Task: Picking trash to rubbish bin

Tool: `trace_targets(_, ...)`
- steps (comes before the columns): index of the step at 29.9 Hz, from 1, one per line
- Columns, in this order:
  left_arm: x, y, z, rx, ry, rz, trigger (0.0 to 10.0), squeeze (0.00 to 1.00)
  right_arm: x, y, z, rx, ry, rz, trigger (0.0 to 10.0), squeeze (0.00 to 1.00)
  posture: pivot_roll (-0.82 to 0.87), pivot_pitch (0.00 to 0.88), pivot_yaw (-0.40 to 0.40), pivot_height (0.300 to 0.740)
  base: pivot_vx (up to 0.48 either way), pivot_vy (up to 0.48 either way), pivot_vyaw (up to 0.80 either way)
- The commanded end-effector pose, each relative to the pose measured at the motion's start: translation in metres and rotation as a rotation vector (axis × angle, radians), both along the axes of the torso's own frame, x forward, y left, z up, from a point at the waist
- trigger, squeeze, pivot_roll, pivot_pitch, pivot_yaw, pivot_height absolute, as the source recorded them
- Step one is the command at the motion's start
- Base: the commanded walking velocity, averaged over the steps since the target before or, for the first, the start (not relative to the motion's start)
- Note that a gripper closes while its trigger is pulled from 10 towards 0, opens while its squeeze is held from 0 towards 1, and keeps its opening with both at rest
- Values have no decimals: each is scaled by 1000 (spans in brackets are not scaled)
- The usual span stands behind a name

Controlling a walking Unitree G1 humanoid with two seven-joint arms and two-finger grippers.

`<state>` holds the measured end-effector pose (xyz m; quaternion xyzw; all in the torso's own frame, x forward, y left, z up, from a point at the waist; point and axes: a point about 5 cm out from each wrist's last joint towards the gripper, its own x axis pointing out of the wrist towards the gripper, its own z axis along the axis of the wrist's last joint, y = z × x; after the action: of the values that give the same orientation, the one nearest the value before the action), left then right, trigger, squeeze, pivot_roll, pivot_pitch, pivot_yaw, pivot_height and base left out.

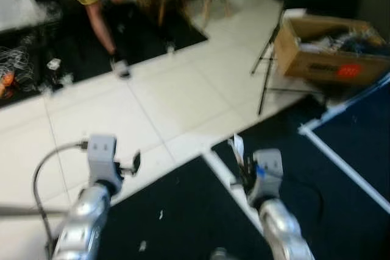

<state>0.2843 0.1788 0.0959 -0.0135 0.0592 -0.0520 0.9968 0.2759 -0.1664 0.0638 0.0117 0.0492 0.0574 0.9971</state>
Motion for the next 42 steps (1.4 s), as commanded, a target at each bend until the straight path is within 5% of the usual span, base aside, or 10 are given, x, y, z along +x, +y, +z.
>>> trace_targets(1, -6, 4, -12, -1, 44, 9, 10000, 0, -4, 0, -6, 9, 16, -3, 10000, 0, 20, 161, 10, 740, 0, 0, -800)
trace_targets(42, 3, 5, -9, -25, 21, 39, 10000, 0, 10, -2, 2, 82, -19, -48, 10000, 0, 33, 126, 13, 740, 0, 0, -800)
